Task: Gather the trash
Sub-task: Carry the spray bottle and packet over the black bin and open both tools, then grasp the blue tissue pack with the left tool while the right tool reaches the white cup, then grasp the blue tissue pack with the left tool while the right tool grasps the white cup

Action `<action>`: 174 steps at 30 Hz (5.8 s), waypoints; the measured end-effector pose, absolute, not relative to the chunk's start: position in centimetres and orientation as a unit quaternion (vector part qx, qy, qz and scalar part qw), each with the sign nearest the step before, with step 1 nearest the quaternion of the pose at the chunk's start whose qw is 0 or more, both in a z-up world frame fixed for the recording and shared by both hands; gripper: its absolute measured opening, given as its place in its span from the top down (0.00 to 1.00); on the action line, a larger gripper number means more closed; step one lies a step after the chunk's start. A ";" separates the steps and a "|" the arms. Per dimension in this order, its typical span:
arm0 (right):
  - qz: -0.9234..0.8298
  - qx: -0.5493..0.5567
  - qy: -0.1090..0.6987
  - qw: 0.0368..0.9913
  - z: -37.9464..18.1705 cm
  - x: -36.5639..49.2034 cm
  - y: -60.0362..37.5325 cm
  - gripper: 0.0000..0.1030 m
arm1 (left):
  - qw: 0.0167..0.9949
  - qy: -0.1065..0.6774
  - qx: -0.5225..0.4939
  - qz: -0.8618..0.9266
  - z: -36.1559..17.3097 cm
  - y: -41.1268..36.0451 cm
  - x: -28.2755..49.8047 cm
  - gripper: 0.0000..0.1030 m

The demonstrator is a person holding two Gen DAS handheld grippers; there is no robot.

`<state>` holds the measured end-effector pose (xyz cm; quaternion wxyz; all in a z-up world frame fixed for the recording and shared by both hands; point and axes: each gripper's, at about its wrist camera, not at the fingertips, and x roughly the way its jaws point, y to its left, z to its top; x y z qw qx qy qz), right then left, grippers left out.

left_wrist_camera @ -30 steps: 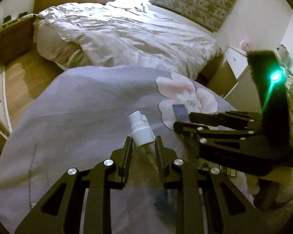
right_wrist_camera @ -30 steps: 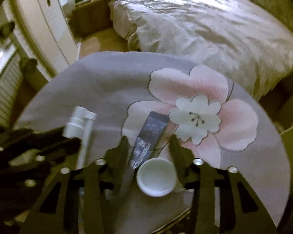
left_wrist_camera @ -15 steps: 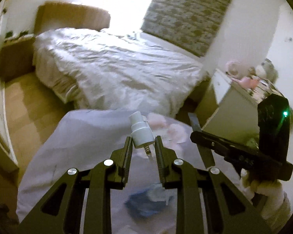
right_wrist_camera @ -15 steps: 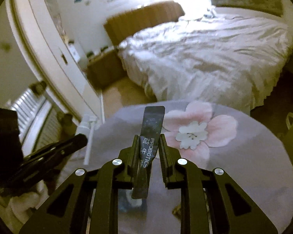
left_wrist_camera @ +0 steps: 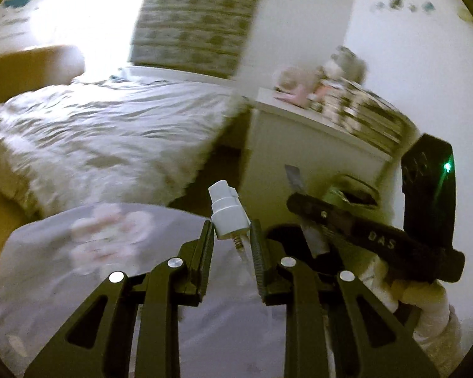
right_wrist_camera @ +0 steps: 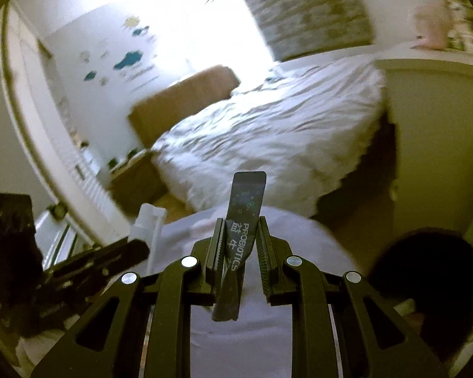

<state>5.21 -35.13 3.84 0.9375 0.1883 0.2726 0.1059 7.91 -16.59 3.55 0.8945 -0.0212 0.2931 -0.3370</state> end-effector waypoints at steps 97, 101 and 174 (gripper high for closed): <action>-0.028 -0.140 0.240 0.960 11.8 1.6 -17.4 0.11 | 0.957 0.272 -0.063 -0.075 1.4 0.0 2.6 0.13; -0.024 -0.146 0.244 0.958 11.5 2.0 -16.7 0.11 | 0.956 0.275 -0.062 -0.077 1.1 0.3 2.6 0.13; 0.216 0.144 0.366 0.894 -1.7 14.1 -21.3 0.63 | 0.914 0.347 -0.021 -0.207 -3.4 -1.6 12.3 0.58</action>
